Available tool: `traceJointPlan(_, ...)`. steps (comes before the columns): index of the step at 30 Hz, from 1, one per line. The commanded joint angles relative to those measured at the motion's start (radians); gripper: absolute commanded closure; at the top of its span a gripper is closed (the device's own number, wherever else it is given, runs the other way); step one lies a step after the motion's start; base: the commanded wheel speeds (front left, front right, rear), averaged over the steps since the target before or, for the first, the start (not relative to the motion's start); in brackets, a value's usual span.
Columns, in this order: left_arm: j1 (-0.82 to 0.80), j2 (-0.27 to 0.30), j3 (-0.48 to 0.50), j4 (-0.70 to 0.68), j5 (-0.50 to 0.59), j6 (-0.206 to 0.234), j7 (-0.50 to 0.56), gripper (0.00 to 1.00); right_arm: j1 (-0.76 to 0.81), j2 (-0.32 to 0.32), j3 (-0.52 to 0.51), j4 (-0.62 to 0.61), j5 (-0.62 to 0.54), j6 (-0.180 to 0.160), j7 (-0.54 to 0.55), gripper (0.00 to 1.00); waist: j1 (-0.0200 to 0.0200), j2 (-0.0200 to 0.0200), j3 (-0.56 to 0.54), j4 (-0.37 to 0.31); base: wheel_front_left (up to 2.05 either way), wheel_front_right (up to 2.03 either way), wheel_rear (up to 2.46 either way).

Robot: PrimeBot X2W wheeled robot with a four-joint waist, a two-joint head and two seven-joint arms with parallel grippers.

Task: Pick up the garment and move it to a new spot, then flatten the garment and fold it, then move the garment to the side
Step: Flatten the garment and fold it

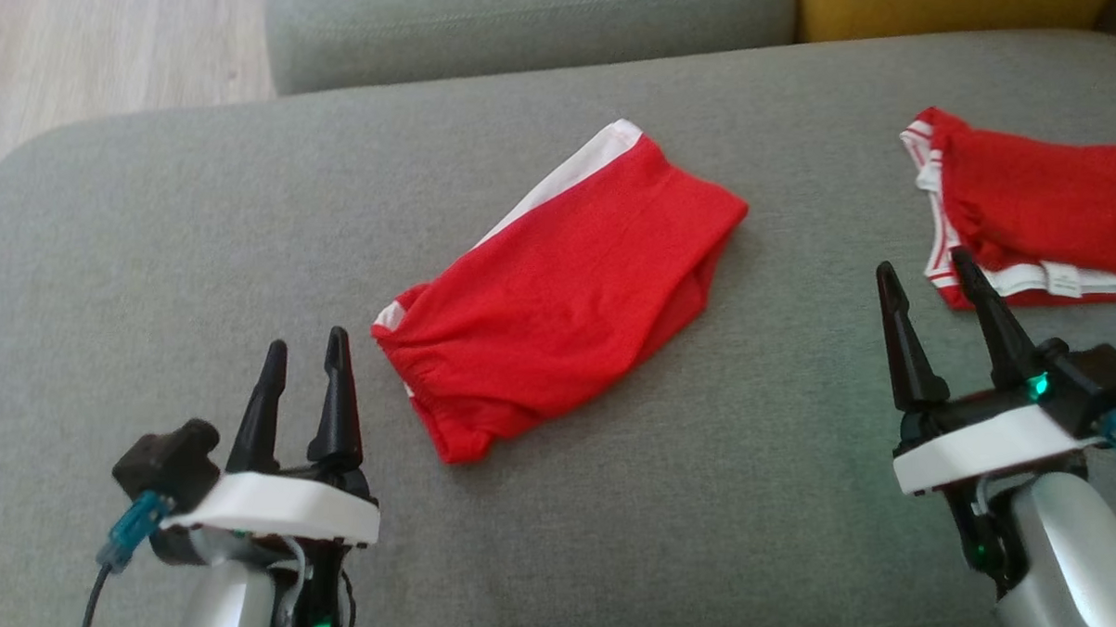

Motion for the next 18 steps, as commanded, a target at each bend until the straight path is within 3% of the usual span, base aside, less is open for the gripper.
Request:
traceJointPlan(1,-0.05,0.003,0.018,-0.039,0.003,-0.002,-0.012,0.0,-0.025,0.007,0.009,-0.035,0.012,0.007,0.014,0.0,0.0001,-0.0001,0.021,0.02,0.0,0.0,0.0)
traceJointPlan(5,-0.064,0.003,-0.008,-0.041,0.008,0.003,-0.012,0.0,-0.037,0.032,-0.015,-0.042,0.131,0.007,0.087,0.0,0.0001,-0.0001,0.053,0.052,0.0,0.0,0.0)
traceJointPlan(12,-0.087,0.003,-0.045,-0.04,-0.006,0.013,-0.012,0.0,-0.083,0.084,-0.102,-0.028,0.431,0.007,0.356,0.0,0.0001,-0.0001,0.096,0.121,0.0,0.0,0.0)
traceJointPlan(18,-0.106,0.003,-0.088,-0.035,0.018,0.026,-0.012,0.0,-0.15,0.11,-0.196,0.016,0.557,0.007,0.545,0.0,0.0001,-0.0001,0.129,0.188,0.0,0.0,0.0)
